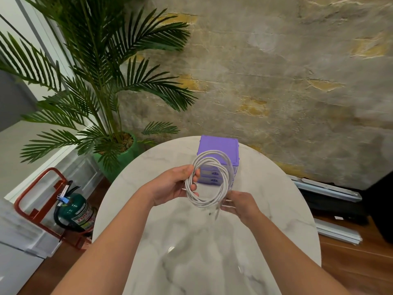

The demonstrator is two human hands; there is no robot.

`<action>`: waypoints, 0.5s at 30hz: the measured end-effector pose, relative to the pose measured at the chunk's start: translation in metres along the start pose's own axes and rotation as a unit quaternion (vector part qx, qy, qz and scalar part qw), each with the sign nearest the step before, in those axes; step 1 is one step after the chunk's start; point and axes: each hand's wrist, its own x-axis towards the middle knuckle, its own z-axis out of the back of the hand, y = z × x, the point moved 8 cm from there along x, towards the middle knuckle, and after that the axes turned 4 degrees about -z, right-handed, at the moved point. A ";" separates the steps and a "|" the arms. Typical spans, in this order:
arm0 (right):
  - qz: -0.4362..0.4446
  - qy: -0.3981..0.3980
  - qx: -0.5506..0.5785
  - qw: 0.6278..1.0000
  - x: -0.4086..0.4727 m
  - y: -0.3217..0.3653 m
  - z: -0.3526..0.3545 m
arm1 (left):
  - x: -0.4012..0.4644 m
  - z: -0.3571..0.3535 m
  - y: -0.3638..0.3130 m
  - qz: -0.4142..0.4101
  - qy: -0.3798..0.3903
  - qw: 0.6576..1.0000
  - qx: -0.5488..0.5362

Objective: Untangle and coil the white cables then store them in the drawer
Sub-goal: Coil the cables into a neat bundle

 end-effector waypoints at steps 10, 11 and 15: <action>0.031 0.114 0.220 0.968 -0.021 0.048 -0.019 | 0.002 0.000 0.003 0.012 -0.026 0.995 0.092; 0.030 0.119 0.228 0.966 -0.023 0.049 -0.021 | 0.002 0.000 0.003 0.012 -0.027 0.995 0.091; 0.005 0.133 0.260 0.956 -0.028 0.047 -0.034 | 0.004 0.000 0.006 0.009 -0.046 0.996 0.069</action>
